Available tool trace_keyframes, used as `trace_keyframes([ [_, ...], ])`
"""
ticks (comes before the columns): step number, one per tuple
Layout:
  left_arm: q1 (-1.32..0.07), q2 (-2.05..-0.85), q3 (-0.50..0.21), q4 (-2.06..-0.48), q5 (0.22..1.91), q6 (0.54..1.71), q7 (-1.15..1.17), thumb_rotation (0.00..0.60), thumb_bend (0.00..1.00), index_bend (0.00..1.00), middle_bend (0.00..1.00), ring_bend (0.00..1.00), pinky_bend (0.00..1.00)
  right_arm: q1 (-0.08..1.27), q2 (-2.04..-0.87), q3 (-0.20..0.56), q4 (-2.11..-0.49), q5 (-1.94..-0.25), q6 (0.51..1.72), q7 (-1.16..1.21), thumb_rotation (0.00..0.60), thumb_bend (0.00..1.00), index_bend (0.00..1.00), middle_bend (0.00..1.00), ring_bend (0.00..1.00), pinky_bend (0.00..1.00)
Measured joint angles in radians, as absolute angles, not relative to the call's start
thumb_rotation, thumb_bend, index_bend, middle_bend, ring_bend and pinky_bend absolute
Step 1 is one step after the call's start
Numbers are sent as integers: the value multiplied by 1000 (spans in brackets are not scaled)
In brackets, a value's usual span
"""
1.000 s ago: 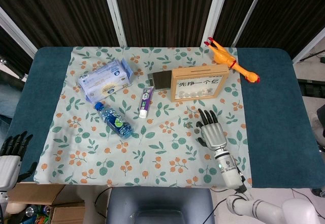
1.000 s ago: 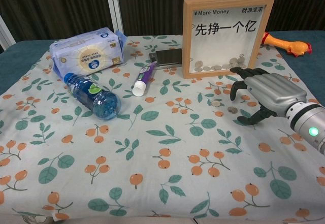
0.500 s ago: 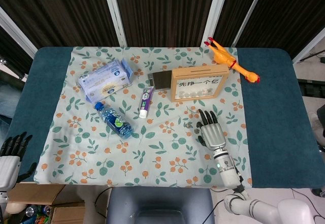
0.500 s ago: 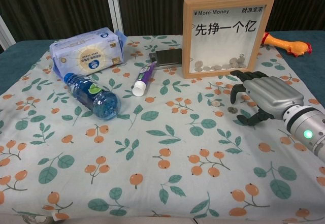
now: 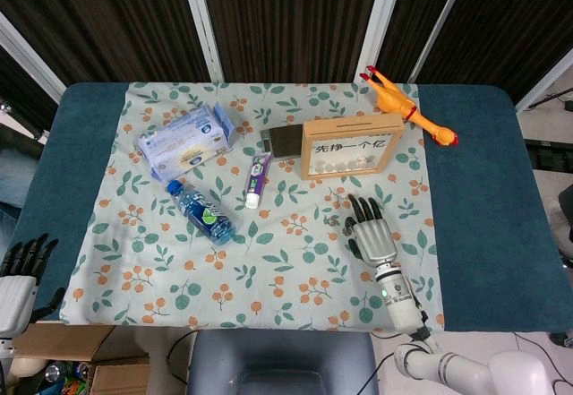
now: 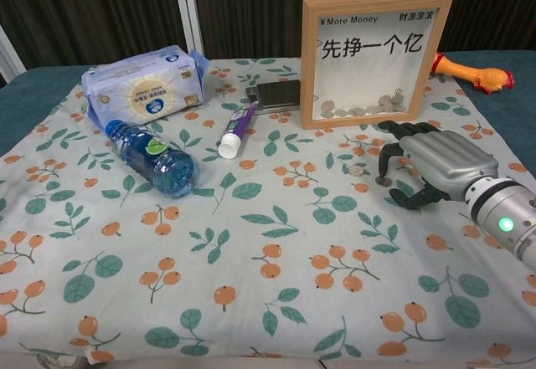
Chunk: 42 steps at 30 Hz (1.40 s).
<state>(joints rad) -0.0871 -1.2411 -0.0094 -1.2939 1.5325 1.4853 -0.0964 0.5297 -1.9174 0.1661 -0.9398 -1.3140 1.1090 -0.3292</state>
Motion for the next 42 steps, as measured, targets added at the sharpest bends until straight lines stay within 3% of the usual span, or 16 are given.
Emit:
trace_keyframes([
  [24,-89,-1248,-9,-1273,1527,1474,-109,600,330,0,0,0,0,545,-1940,174,-904,-1309,1102,-335,600,464,658,3,0,0],
  [34,-92,-1255,-9,-1260,1534,1476,-124,600,332,0,0,0,0,548,-1958,160,-850,-1352,1143,-294,600,464,611,39,0,0],
  [42,-91,-1256,-5,-1253,1536,1476,-129,600,332,0,0,0,0,552,-1971,157,-823,-1374,1165,-260,600,523,677,69,0,0],
])
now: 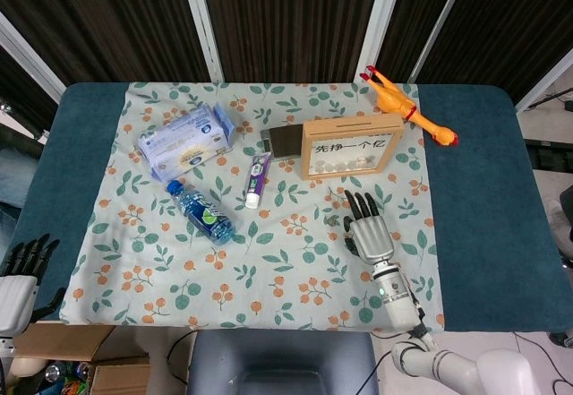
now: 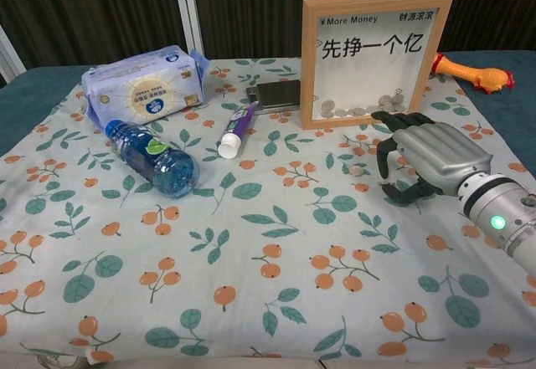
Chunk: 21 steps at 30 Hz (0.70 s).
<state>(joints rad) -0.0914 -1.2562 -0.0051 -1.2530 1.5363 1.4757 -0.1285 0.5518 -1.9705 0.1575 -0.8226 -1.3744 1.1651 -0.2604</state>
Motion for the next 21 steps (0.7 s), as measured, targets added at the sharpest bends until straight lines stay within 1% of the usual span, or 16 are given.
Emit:
trace_keyframes([
  [6,-92,-1255,-5,-1254,1535,1472,-128,600,332,0,0,0,0,550,-1972,158,-814,-1374,1164,-257,600,547,680,79,0,0],
  [9,-93,-1255,-5,-1256,1536,1472,-125,600,331,0,0,0,0,550,-1973,162,-815,-1372,1163,-257,600,557,690,83,0,0],
  [13,-92,-1254,-4,-1257,1533,1470,-123,600,331,0,0,0,0,552,-1973,167,-816,-1371,1165,-255,600,604,716,93,0,0],
  [21,-89,-1253,-5,-1256,1530,1474,-126,600,331,0,0,0,0,552,-1962,173,-838,-1375,1178,-241,600,633,733,98,0,0],
])
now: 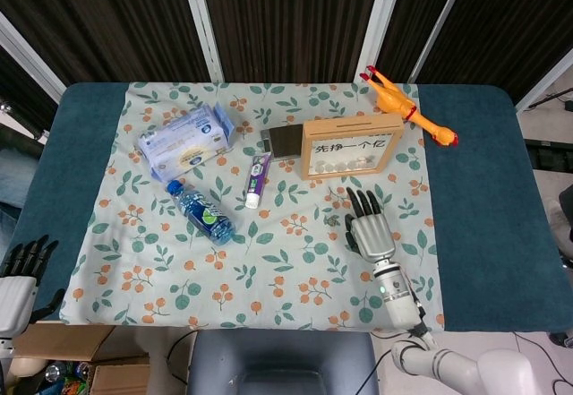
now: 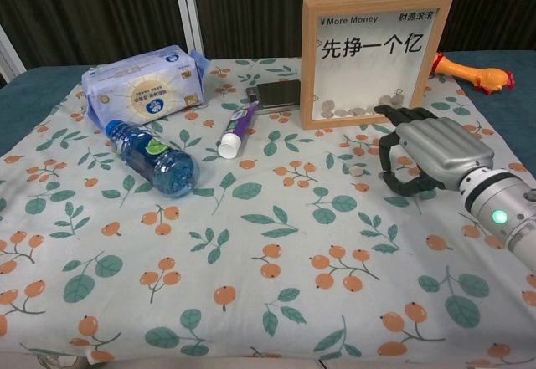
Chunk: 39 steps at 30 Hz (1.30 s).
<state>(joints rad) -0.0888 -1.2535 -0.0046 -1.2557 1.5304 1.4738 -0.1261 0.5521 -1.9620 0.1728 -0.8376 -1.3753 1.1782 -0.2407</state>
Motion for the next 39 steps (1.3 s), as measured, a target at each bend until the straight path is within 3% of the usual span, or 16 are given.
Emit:
trace_keyframes([
  [5,-86,-1251,-6,-1255,1528,1478,-133,600,331,0,0,0,0,549,-1914,183,-933,-1399,1226,-211,600,646,740,99,0,0],
  [11,-84,-1250,-7,-1254,1531,1485,-137,600,331,0,0,0,0,540,-1767,210,-1187,-1459,1329,-202,600,646,760,120,0,0],
  [15,-85,-1252,-5,-1255,1536,1484,-131,600,331,0,0,0,0,538,-1631,267,-1376,-1500,1414,-233,600,647,775,129,0,0],
  [19,-87,-1251,-4,-1263,1540,1485,-119,600,332,0,0,0,0,559,-1549,362,-1455,-1474,1420,-281,600,648,777,130,0,0],
  [27,-92,-1244,-6,-1282,1541,1482,-104,600,331,0,0,0,0,693,-1492,513,-1427,-1274,1241,-393,600,652,782,130,0,0],
  [39,-103,-1238,-6,-1295,1538,1462,-90,600,330,0,0,0,0,867,-1412,527,-1273,-1063,952,-520,600,669,794,130,0,0],
])
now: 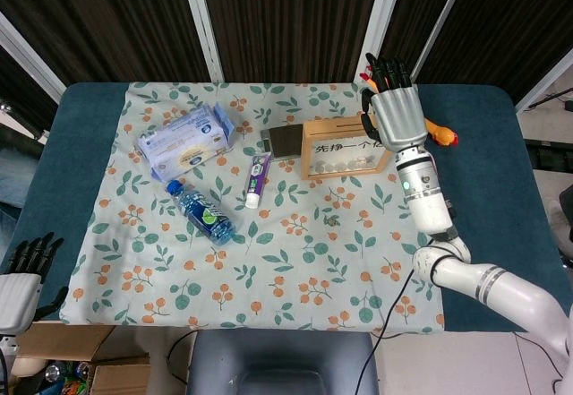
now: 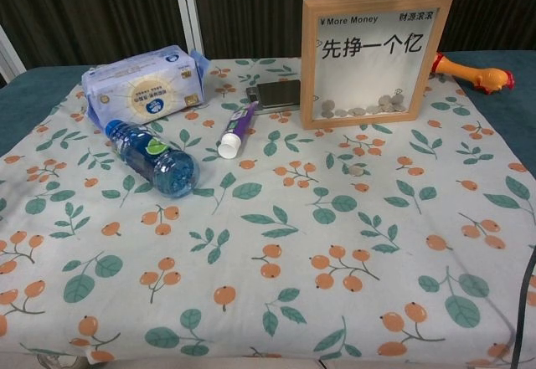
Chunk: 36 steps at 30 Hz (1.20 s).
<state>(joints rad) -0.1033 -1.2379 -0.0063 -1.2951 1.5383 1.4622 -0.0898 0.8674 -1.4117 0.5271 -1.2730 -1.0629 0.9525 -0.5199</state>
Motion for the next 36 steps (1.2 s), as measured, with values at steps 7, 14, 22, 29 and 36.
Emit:
trace_keyframes([
  [7,-107,-1234,-6,-1306,1535,1455,-75,600,330,0,0,0,0,907,-1377,484,-1263,-932,869,-577,600,670,799,130,0,0],
  [14,-108,-1233,-7,-1307,1529,1450,-68,600,330,0,0,0,0,944,-1381,448,-1204,-895,827,-567,600,670,798,130,0,0],
  [22,-111,-1236,-8,-1305,1526,1445,-71,600,330,0,0,0,0,983,-1405,405,-1125,-887,785,-529,600,669,799,130,0,0],
  [29,-111,-1239,-9,-1298,1521,1441,-78,600,330,0,0,0,0,1004,-1424,379,-1093,-888,773,-498,600,669,799,130,0,0],
  [36,-111,-1239,-9,-1296,1519,1439,-82,600,330,0,0,0,0,1009,-1426,366,-1093,-886,775,-489,600,669,670,131,0,0],
])
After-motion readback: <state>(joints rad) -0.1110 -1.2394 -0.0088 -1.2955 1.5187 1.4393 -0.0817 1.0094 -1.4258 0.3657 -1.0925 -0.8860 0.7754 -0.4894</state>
